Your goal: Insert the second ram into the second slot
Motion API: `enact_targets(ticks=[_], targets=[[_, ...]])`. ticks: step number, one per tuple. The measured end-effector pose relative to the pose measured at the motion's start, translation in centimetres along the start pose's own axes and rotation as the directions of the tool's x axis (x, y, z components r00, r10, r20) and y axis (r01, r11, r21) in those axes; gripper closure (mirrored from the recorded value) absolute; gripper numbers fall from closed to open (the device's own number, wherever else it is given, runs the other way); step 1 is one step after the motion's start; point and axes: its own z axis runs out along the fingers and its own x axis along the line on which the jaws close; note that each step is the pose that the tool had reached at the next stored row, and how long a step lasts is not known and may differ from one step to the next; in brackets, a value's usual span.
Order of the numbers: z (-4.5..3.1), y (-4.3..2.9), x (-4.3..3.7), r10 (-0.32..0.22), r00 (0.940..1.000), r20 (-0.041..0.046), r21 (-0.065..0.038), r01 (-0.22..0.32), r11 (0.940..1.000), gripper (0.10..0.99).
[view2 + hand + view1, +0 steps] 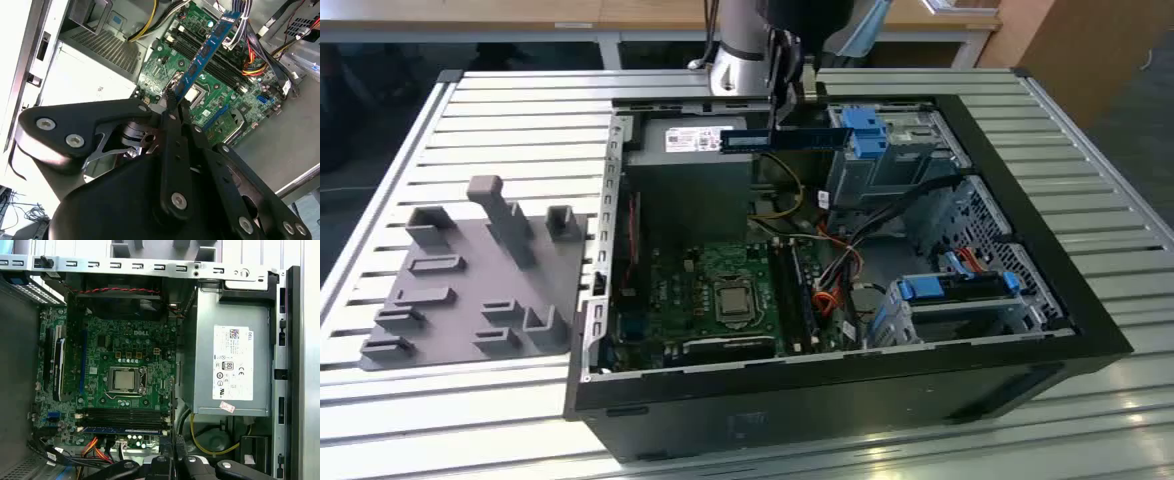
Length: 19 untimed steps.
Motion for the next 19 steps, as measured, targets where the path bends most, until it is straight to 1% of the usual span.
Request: enact_targets(ticks=[3,4,6,11,19], targets=[[0.0,0.0,0.0,0.0,1.0,0.0,0.0,0.0,1.0,0.949],[-0.02,0.01,0.17,0.0,1.0,-0.0002,0.0,0.0,1.0,0.949],[-0.01,0.02,0.64,0.0,1.0,-0.0001,0.0,0.0,1.0,0.949],[-0.02,0.04,1.44,0.0,1.0,0.0,0.0,0.0,1.0,0.949],[-0.04,0.09,3.15,0.0,1.0,-0.0001,0.0,0.0,1.0,0.949]])
